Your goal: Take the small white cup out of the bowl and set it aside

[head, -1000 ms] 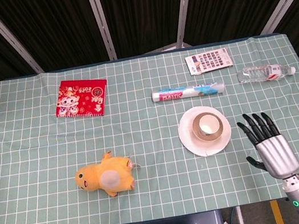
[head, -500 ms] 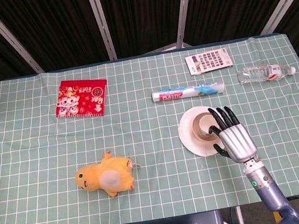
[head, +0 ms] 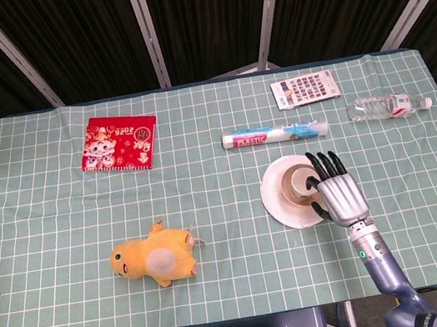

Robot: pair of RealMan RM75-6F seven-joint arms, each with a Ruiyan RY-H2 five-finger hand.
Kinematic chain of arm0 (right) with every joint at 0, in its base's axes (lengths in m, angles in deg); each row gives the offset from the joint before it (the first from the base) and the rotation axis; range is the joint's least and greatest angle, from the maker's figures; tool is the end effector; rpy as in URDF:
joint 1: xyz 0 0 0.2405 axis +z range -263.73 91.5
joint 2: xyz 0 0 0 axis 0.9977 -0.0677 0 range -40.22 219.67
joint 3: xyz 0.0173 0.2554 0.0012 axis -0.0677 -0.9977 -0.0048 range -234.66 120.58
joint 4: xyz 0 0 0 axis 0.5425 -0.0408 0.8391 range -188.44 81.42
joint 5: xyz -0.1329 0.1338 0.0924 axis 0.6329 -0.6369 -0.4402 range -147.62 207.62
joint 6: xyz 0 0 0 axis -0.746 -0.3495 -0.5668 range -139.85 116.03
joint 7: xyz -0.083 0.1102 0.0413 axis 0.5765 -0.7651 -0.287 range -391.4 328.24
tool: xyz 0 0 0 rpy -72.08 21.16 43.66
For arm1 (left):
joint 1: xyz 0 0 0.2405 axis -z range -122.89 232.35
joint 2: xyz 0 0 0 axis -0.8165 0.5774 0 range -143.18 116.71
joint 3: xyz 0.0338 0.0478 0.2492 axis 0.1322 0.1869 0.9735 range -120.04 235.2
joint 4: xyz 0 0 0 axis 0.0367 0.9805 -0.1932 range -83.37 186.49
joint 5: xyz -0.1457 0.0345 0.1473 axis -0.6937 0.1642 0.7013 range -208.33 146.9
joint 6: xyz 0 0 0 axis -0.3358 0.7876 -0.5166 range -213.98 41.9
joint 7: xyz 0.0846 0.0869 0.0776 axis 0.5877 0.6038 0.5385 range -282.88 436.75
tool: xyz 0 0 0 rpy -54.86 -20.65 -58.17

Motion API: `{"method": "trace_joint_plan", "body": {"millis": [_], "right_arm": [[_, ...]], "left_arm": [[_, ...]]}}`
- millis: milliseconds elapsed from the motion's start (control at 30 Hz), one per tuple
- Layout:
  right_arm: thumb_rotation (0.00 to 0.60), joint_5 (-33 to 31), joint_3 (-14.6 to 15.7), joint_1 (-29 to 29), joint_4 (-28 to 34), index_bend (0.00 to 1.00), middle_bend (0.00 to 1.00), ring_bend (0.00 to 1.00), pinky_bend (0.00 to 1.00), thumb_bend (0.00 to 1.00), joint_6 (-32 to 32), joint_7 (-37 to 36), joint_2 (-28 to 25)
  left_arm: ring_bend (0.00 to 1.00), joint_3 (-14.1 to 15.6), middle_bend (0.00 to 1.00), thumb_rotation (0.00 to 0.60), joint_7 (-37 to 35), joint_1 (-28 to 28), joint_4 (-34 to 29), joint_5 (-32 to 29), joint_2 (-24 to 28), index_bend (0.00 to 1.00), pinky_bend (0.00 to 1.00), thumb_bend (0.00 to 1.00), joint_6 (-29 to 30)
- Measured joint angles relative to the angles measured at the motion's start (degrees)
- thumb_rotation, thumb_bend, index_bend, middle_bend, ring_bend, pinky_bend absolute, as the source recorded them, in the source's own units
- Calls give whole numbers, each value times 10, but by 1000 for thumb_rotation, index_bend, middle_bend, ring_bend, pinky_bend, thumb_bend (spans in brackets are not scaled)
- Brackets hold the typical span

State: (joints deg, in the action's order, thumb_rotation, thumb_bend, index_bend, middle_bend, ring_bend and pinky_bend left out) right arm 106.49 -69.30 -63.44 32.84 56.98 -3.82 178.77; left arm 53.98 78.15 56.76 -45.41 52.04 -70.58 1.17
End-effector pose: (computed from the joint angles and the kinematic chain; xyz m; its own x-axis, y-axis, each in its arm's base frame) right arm -0.2135 -0.2872 0.0200 0.5026 -0.0494 0.8631 -0.8521 -0.1968 0.4849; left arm -0.3153 0.1673 0.1987 0.4462 -0.0274 0.8945 0.8925 0.0872 -0.4425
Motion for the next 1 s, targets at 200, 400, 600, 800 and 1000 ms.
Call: {"method": "trace_joint_plan", "body": {"millis": [200, 400, 600, 800, 1000], "right_arm": [[600, -14, 1, 9, -28, 496, 42, 0, 0, 251, -5, -13, 14], [600, -23, 2, 17, -52, 528, 67, 0, 0, 315, -9, -23, 26], [600, -31, 5, 24, -65, 553, 81, 0, 0, 420, -14, -27, 36], [600, -33, 8, 27, -68, 595, 106, 0, 0, 476, -13, -24, 40], [600, -30, 11, 28, -63, 622, 128, 0, 0, 483, -5, -25, 41]], "left_arm": [[0, 0, 0, 600, -3, -1, 0, 0, 1, 0, 0, 54, 2], [0, 0, 0, 600, -4, 0, 0, 0, 1, 0, 0, 55, 0], [0, -1, 0, 600, -6, 0, 0, 0, 1, 0, 0, 55, 0], [0, -1, 0, 600, -8, 0, 0, 0, 2, 0, 0, 55, 0], [0, -1, 0, 600, -10, 0, 1, 0, 2, 0, 0, 55, 1]]}}
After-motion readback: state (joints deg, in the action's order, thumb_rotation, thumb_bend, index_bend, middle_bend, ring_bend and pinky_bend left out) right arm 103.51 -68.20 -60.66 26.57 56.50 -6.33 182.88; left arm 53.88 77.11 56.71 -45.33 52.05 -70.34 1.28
